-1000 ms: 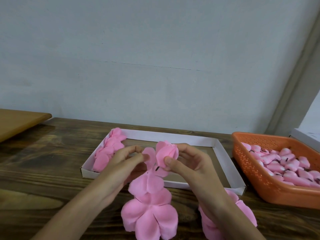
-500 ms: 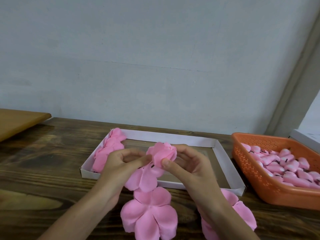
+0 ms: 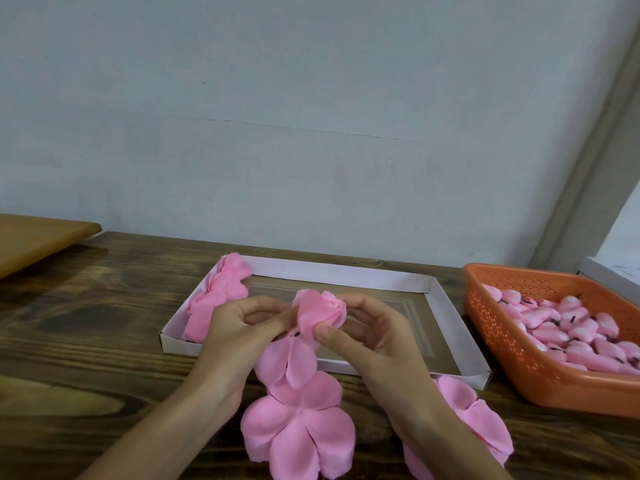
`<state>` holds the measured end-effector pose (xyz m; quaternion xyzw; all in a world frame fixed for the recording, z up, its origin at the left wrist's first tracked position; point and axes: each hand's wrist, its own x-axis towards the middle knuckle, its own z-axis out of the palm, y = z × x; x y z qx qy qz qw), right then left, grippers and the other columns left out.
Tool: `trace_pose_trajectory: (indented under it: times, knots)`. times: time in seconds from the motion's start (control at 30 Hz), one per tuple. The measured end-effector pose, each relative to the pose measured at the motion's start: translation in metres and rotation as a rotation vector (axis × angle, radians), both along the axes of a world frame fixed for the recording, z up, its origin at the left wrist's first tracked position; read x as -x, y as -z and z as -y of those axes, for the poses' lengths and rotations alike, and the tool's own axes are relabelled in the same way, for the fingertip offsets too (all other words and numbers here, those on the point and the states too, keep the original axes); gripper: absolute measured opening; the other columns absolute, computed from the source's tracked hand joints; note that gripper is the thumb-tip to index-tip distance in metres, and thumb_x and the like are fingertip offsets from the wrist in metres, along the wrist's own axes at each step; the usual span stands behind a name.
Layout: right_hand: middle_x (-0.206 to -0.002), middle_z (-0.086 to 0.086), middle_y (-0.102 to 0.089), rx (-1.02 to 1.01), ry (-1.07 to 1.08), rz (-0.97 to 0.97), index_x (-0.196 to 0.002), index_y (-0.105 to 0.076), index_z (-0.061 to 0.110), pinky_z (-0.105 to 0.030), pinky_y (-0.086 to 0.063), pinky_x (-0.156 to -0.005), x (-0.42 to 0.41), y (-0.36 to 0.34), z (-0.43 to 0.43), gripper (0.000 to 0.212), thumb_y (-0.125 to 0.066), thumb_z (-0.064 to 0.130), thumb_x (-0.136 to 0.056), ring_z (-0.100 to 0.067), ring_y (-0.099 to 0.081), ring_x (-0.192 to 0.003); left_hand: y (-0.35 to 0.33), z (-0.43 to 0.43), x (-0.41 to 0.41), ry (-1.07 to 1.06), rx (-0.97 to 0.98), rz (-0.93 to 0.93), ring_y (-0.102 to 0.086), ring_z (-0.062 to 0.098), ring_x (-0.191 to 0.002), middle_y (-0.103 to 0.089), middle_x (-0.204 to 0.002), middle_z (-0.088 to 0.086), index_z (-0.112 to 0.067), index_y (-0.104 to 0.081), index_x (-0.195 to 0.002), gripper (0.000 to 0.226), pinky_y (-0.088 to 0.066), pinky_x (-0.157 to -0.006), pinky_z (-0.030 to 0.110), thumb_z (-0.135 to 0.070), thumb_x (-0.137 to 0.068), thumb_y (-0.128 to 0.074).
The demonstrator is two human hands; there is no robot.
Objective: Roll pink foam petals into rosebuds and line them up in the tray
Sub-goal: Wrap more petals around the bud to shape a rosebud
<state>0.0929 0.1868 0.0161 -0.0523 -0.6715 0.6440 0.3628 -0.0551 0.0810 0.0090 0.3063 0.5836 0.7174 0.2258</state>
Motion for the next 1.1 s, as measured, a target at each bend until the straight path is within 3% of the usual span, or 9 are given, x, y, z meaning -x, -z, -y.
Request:
trace_pose_trajectory:
  times: [0.17, 0.33, 0.63, 0.83, 1.1]
  knots:
    - [-0.107, -0.008, -0.079, -0.006, 0.010, 0.024, -0.104, -0.074, 0.013, -0.032, -0.061, -0.084, -0.0001, 0.0020, 0.0001, 0.018, -0.077, 0.002, -0.089, -0.026, -0.076, -0.101, -0.0006, -0.0008, -0.0018, -0.028, -0.040, -0.025, -0.076, 0.016, -0.076, -0.079, -0.083, 0.011, -0.006, -0.080, -0.085, 0.059, -0.057, -0.063, 0.018, -0.048, -0.044, -0.084]
    - [-0.106, -0.007, -0.079, 0.004, 0.010, 0.034, -0.106, -0.072, 0.009, -0.030, -0.061, -0.083, 0.0004, 0.0034, 0.0004, 0.019, -0.077, 0.000, -0.090, -0.025, -0.076, -0.101, 0.0015, -0.0010, -0.0016, -0.060, -0.059, -0.039, -0.076, 0.020, -0.076, -0.079, -0.081, 0.012, -0.006, -0.080, -0.083, 0.054, -0.059, -0.063, 0.020, -0.044, -0.046, -0.083]
    - [-0.108, -0.006, -0.079, 0.012, 0.029, 0.057, -0.110, -0.069, 0.003, -0.036, -0.062, -0.084, 0.0012, 0.0055, 0.0004, 0.023, -0.077, 0.000, -0.089, -0.026, -0.077, -0.100, 0.0053, -0.0010, -0.0043, -0.085, -0.032, -0.034, -0.077, 0.028, -0.074, -0.079, -0.079, 0.014, -0.005, -0.080, -0.082, 0.007, -0.062, -0.062, 0.028, -0.001, -0.077, -0.082]
    - [-0.105, -0.004, -0.079, -0.054, 0.051, 0.098, -0.108, -0.070, 0.007, -0.035, -0.063, -0.084, 0.0005, 0.0064, -0.0007, 0.021, -0.077, 0.000, -0.090, -0.023, -0.076, -0.100, 0.0059, -0.0013, -0.0042, -0.102, -0.052, -0.081, -0.077, 0.024, -0.073, -0.079, -0.077, 0.010, -0.006, -0.079, -0.082, 0.005, -0.061, -0.061, 0.024, -0.002, -0.080, -0.081]
    - [-0.100, 0.000, -0.080, -0.083, 0.125, 0.071, -0.101, -0.075, 0.016, -0.023, -0.059, -0.075, -0.0008, 0.0041, -0.0029, 0.020, -0.078, 0.001, -0.089, -0.015, -0.076, -0.094, 0.0064, -0.0041, -0.0017, -0.013, -0.120, -0.094, -0.068, 0.012, -0.071, -0.073, -0.077, 0.007, -0.004, -0.075, -0.084, 0.004, -0.053, -0.061, 0.018, -0.006, -0.087, -0.075]
